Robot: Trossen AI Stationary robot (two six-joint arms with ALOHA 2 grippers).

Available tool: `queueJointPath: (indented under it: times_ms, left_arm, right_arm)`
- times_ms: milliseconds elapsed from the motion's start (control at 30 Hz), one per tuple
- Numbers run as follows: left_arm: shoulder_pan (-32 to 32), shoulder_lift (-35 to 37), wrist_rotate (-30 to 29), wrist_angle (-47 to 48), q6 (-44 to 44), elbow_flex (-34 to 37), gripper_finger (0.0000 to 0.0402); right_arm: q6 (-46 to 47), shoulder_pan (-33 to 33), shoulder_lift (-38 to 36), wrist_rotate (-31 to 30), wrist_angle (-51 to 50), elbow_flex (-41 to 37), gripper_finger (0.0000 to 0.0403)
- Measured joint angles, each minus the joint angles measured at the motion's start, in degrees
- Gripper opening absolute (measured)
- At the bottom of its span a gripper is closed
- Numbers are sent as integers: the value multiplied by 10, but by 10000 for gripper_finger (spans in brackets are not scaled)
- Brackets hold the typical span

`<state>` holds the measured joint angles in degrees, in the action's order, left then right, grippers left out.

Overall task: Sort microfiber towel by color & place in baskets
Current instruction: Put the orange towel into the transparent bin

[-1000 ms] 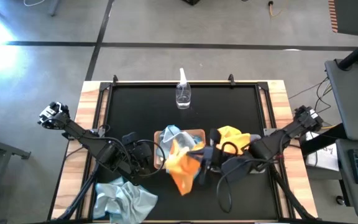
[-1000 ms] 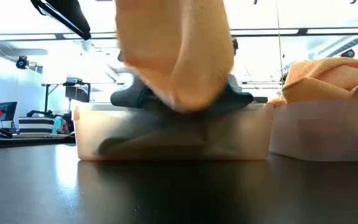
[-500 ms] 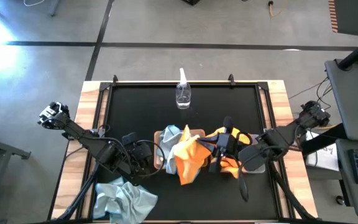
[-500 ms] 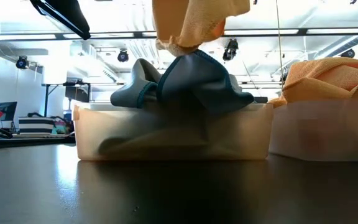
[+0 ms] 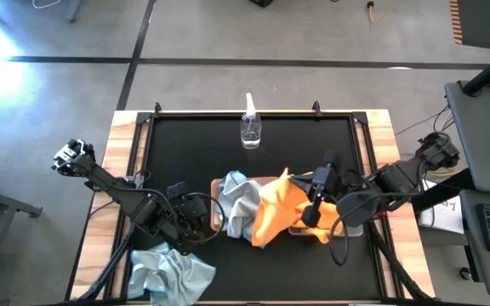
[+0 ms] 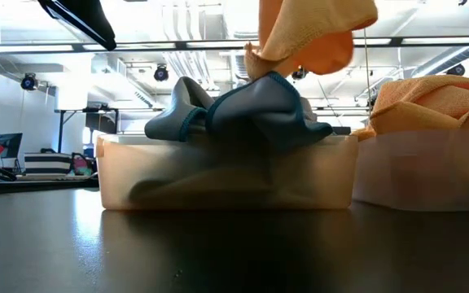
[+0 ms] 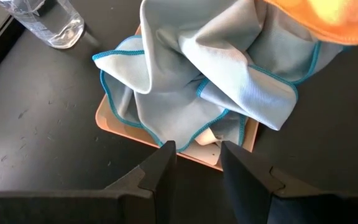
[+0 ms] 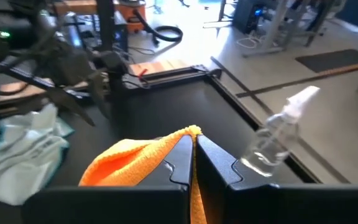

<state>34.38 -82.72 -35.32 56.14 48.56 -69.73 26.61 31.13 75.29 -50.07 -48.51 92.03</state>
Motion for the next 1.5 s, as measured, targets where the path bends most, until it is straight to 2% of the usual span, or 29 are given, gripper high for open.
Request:
queueJointPath:
  times_ms: [433, 700, 833, 1033, 1500]
  left_arm:
    - [5, 0, 0, 0, 1, 0, 113]
    - [6, 0, 0, 0, 3, 0, 113]
    - [9, 0, 0, 0, 3, 0, 113]
    - [15, 0, 0, 0, 5, 0, 113]
    - [16, 0, 0, 0, 10, 0, 113]
  right_arm:
    - [40, 43, -29, -87, -70, 0, 9]
    - [75, 67, -30, -92, -115, 0, 9]
    - [139, 81, -30, -101, -189, 0, 9]
    - [285, 107, -29, -102, -323, -1, 9]
    - [441, 166, -29, -97, -415, -49, 9]
